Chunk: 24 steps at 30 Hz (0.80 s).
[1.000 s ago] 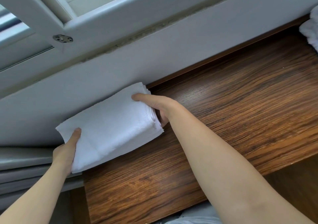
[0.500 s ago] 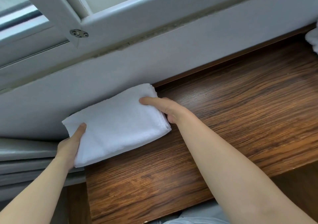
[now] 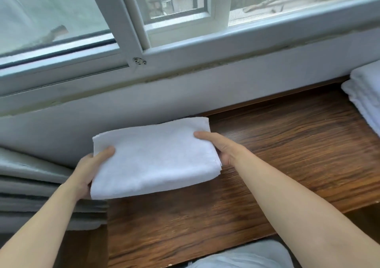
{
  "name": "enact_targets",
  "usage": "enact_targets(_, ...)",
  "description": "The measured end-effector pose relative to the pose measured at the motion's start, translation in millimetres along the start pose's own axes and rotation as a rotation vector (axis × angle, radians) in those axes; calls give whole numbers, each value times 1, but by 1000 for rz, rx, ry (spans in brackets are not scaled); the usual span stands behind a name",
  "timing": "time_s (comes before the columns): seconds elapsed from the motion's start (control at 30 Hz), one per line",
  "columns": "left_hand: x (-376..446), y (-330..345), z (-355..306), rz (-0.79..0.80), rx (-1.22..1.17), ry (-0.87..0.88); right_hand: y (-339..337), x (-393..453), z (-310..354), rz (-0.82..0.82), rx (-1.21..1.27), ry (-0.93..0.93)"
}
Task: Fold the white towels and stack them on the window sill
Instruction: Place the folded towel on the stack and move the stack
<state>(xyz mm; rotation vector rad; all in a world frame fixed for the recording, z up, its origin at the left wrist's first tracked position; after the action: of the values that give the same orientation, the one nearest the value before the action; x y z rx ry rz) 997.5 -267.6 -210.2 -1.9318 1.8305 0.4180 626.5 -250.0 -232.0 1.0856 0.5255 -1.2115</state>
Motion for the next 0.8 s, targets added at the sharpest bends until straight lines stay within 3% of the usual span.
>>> enact_targets(0.17, -16, 53, -14, 214, -13, -60, -43, -50, -11, -84, 103, -49)
enact_targets(0.43, -40, 194, -17, 439, -202, -26, -137, -130, -58, -86, 356, -117)
enact_targets(0.8, -73, 399, 1, 491, -36, -114, -326, -199, -95, -270, 485, -60)
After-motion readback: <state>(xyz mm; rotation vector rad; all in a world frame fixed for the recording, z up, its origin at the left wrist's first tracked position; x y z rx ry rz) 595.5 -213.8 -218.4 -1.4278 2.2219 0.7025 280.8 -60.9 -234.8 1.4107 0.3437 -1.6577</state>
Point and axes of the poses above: each hand's wrist, its own x-axis towards the middle knuckle, its own y-axis out of the palm, z = x × y, the point moved 8 cm from there along x, towards the middle knuckle, and after that the axes turned 12 degrees about y, right-handed, at the moved point
